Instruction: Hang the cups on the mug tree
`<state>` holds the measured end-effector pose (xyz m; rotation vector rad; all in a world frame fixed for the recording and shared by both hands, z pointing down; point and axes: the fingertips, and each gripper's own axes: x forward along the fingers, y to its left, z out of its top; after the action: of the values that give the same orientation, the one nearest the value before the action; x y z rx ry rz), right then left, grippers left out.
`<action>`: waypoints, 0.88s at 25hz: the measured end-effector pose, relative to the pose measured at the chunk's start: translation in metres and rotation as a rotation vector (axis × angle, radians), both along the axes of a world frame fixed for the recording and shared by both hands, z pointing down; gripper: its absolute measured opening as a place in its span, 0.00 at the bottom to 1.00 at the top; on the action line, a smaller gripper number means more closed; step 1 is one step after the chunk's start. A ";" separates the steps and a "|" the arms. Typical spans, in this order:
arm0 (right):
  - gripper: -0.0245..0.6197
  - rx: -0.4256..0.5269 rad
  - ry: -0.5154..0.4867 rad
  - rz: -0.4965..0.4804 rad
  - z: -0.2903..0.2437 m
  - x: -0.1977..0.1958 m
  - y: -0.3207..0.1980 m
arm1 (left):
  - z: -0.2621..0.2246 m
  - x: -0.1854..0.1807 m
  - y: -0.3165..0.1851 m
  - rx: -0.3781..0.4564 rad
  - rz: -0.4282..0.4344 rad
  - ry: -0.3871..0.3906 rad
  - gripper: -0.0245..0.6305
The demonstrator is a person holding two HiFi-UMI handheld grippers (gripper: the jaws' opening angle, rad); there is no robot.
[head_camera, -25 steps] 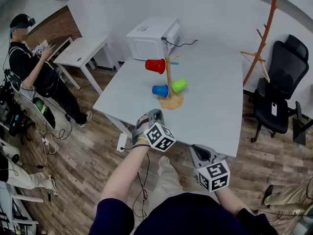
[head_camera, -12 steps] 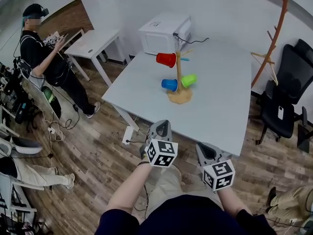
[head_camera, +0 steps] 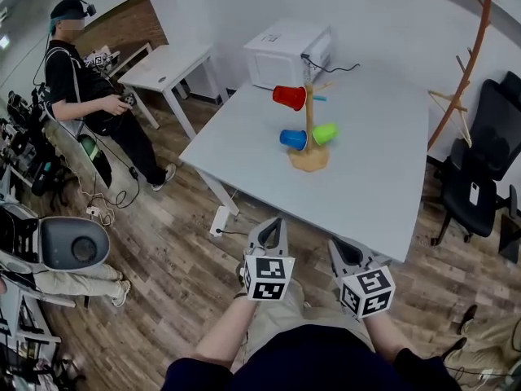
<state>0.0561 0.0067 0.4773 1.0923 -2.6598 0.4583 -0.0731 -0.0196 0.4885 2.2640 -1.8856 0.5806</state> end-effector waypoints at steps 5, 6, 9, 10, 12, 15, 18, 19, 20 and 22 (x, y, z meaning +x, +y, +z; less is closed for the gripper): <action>0.09 0.001 0.003 -0.029 0.001 -0.008 0.002 | 0.001 -0.008 0.020 -0.007 -0.042 0.043 0.07; 0.09 0.001 0.005 -0.035 0.001 -0.010 0.002 | -0.001 -0.008 0.023 -0.003 -0.047 0.053 0.07; 0.09 0.005 0.012 -0.049 0.002 -0.013 0.003 | -0.003 -0.008 0.032 0.004 -0.065 0.089 0.07; 0.09 0.006 0.014 -0.052 0.002 -0.014 0.003 | -0.004 -0.008 0.035 0.005 -0.070 0.100 0.07; 0.09 0.007 0.015 -0.056 0.002 -0.015 0.004 | -0.006 -0.007 0.039 0.007 -0.074 0.117 0.07; 0.09 0.006 0.017 -0.057 0.003 -0.013 0.006 | -0.007 -0.005 0.044 0.006 -0.065 0.128 0.07; 0.09 0.003 0.024 -0.062 0.004 -0.012 0.008 | -0.008 -0.003 0.047 0.004 -0.061 0.134 0.07; 0.09 0.004 0.029 -0.066 0.004 -0.012 0.008 | -0.007 -0.003 0.047 0.003 -0.061 0.136 0.07; 0.09 0.005 0.034 -0.070 0.005 -0.013 0.009 | -0.007 -0.003 0.048 0.002 -0.060 0.139 0.07; 0.09 0.010 0.042 -0.075 0.004 -0.014 0.010 | -0.006 -0.003 0.048 -0.004 -0.058 0.139 0.07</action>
<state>0.0423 0.0167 0.4815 0.9898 -2.6581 0.4040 -0.0756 0.0285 0.4829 2.1773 -1.8738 0.4073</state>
